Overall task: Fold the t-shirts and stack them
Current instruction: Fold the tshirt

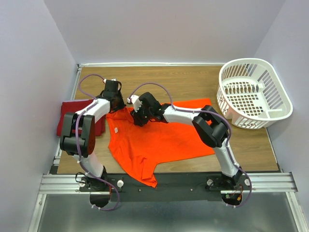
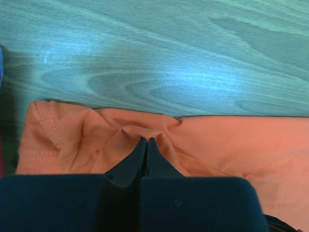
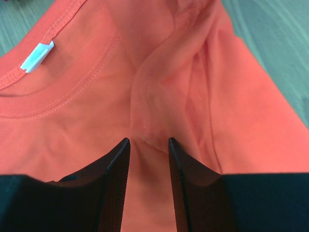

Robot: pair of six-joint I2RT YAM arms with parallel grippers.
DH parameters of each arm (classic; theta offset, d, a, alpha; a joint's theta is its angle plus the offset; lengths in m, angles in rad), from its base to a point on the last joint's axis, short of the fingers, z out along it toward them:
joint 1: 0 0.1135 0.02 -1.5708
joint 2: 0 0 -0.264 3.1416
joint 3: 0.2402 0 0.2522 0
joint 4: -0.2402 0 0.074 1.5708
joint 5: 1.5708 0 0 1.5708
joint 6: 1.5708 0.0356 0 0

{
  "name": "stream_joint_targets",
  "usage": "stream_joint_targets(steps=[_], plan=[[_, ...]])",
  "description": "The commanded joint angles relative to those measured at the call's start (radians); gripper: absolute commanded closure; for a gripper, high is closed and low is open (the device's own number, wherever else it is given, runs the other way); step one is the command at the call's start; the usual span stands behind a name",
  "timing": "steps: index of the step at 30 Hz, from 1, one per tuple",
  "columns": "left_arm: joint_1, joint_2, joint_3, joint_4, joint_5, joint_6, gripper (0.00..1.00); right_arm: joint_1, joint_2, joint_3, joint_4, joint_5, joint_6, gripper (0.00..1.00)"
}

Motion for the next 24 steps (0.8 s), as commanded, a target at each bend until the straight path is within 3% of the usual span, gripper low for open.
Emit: stream_joint_targets(steps=[1,7,10,14,21,24], plan=[[0.004,0.012,0.009,0.013,0.004,0.019,1.00,0.023,0.045,0.042,0.028,0.001,-0.001,0.55],[0.005,0.012,0.007,0.014,0.004,0.018,1.00,0.029,0.083,0.055,0.039,0.057,0.013,0.55],[0.007,0.012,0.007,0.014,0.004,0.019,1.00,0.031,0.091,0.050,0.042,0.066,0.014,0.60],[0.007,0.004,0.007,0.008,0.001,0.021,1.00,0.031,0.069,0.033,0.044,0.064,0.019,0.87],[0.010,-0.054,0.003,-0.030,-0.043,0.024,1.00,0.029,-0.033,-0.031,0.042,0.080,0.020,0.99],[0.008,-0.123,-0.025,-0.049,-0.058,0.005,1.00,0.031,-0.091,-0.068,0.040,0.068,0.022,1.00]])
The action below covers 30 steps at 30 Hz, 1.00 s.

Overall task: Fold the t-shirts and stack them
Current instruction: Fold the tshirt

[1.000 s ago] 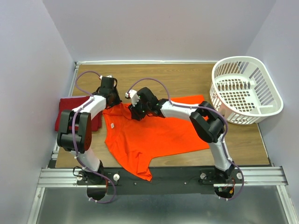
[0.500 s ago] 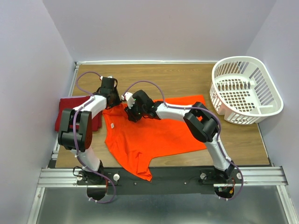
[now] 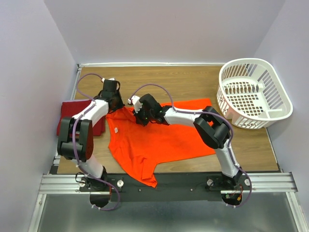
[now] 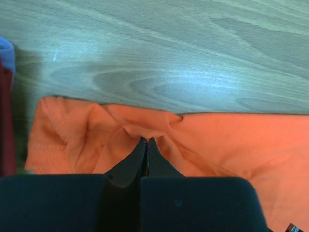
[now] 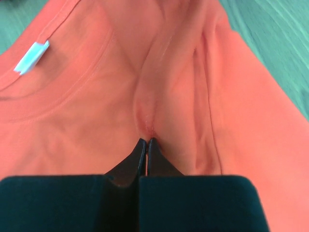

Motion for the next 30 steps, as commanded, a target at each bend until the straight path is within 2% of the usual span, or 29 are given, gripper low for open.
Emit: stream_joint_targets(steps=[1,19,30], plan=[[0.006,-0.134,-0.027,-0.038,-0.070,-0.011,1.00,0.008,-0.104,-0.051,-0.005,0.004,0.001,1.00],[-0.014,-0.538,-0.331,-0.202,0.015,-0.148,1.00,0.008,-0.239,-0.203,-0.077,-0.079,-0.034,0.99],[-0.060,-0.567,-0.383,-0.239,0.072,-0.202,1.00,0.010,-0.216,-0.215,-0.115,-0.093,-0.073,0.97]])
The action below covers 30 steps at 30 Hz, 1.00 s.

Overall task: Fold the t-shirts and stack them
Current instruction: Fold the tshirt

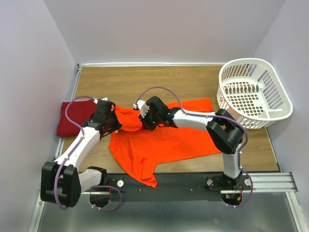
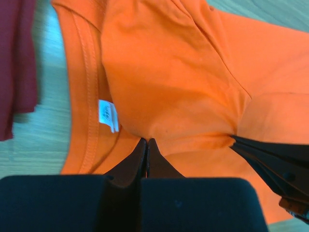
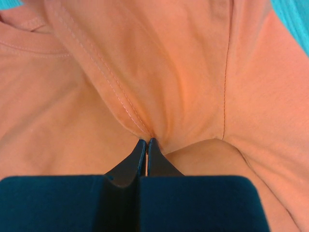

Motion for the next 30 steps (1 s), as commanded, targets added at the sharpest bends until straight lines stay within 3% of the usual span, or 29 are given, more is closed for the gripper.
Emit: stream_joint_targets(steps=[1,8,14,30], plan=[[-0.031,-0.021,-0.040,-0.026,0.048,-0.047,1.00,0.008,0.007,-0.019,-0.035,-0.027,-0.029,0.97],[-0.073,-0.096,-0.075,-0.065,0.016,-0.151,0.99,0.008,0.053,-0.013,-0.039,-0.001,-0.036,0.96],[-0.082,-0.149,0.012,-0.161,-0.076,-0.164,1.00,0.008,0.044,-0.007,-0.038,0.023,-0.039,0.96],[-0.188,-0.251,-0.008,-0.232,-0.078,-0.317,1.00,0.008,-0.016,-0.040,-0.045,0.057,-0.053,0.96]])
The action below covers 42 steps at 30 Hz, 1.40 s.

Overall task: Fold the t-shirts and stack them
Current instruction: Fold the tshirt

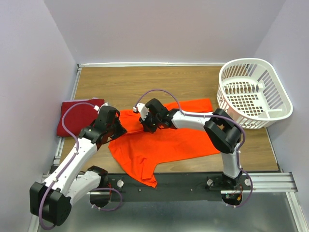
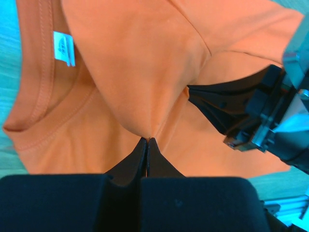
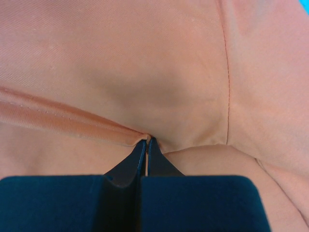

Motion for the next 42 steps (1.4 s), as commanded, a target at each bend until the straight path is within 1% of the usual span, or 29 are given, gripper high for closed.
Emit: stream_joint_targets(steps=[1,10,14,16,18,20,21,22,23,24,25,26,28,29,30,31,32,33,34,35,37,38,40,41,42], plan=[[-0.016,-0.047,-0.012,-0.054,-0.051,-0.067,1.00,0.006,-0.045,-0.026,-0.028,0.049,-0.027,0.96],[-0.039,-0.034,-0.106,-0.019,-0.061,-0.084,0.98,0.007,-0.033,-0.041,-0.044,0.051,-0.041,0.96],[-0.054,-0.030,-0.146,0.004,-0.037,-0.101,0.97,0.006,-0.022,-0.047,-0.059,0.060,-0.048,0.95],[-0.063,-0.034,-0.152,0.007,-0.037,-0.108,0.97,0.006,-0.024,-0.047,-0.064,0.074,-0.050,0.93],[-0.066,-0.039,-0.149,0.006,-0.042,-0.110,0.93,0.004,-0.034,-0.045,-0.071,0.078,-0.052,0.87],[-0.066,-0.051,-0.140,0.003,-0.044,-0.118,0.85,0.006,-0.047,-0.039,-0.091,0.098,-0.052,0.72],[-0.066,-0.057,-0.136,0.001,-0.045,-0.118,0.80,0.006,-0.065,-0.033,-0.099,0.121,-0.052,0.61],[-0.066,-0.062,-0.132,0.001,-0.045,-0.116,0.72,0.003,-0.083,-0.032,-0.105,0.135,-0.053,0.57],[-0.066,-0.071,-0.117,0.001,-0.059,-0.110,0.60,-0.002,-0.097,-0.033,-0.116,0.149,-0.055,0.53],[-0.065,-0.073,-0.103,-0.008,-0.073,-0.109,0.56,-0.008,-0.131,-0.036,-0.117,0.164,-0.055,0.49],[-0.066,-0.073,-0.071,-0.014,-0.086,-0.102,0.52,-0.025,-0.148,-0.039,-0.119,0.196,-0.053,0.48],[-0.066,-0.068,-0.052,-0.022,-0.131,-0.089,0.43,-0.039,-0.165,-0.044,-0.124,0.213,-0.049,0.46],[-0.065,-0.057,-0.020,-0.024,-0.191,-0.067,0.40,-0.069,-0.209,-0.050,-0.127,0.260,-0.039,0.46],[-0.062,-0.036,0.006,-0.019,-0.250,-0.055,0.38,-0.109,-0.221,-0.058,-0.127,0.300,-0.024,0.46],[-0.043,-0.019,0.017,-0.001,-0.277,-0.014,0.38,-0.131,-0.229,-0.059,-0.127,0.322,-0.016,0.46],[-0.029,-0.001,0.034,0.016,-0.300,0.009,0.38,-0.184,-0.234,-0.061,-0.127,0.354,-0.004,0.47],[-0.013,0.048,0.040,0.038,-0.326,0.042,0.38,-0.212,-0.241,-0.064,-0.125,0.373,0.019,0.47],[0.033,0.077,0.048,0.086,-0.330,0.072,0.38,-0.238,-0.243,-0.064,-0.125,0.392,0.030,0.49],[0.055,0.141,0.063,0.111,-0.335,0.129,0.39,-0.287,-0.240,-0.062,-0.127,0.429,0.056,0.50],[0.076,0.178,0.072,0.165,-0.340,0.154,0.40,-0.310,-0.237,-0.059,-0.125,0.446,0.068,0.51],[0.133,0.252,0.094,0.212,-0.346,0.222,0.42,-0.353,-0.226,-0.055,-0.125,0.478,0.089,0.52],[0.148,0.330,0.115,0.235,-0.359,0.238,0.42,-0.390,-0.220,-0.052,-0.127,0.501,0.111,0.53],[0.173,0.410,0.150,0.280,-0.360,0.273,0.43,-0.427,-0.197,-0.041,-0.125,0.514,0.132,0.55],[0.190,0.486,0.190,0.291,-0.364,0.299,0.44,-0.454,-0.188,-0.038,-0.127,0.529,0.160,0.56],[0.196,0.524,0.213,0.297,-0.370,0.306,0.44,-0.468,-0.171,-0.033,-0.127,0.532,0.171,0.58]])
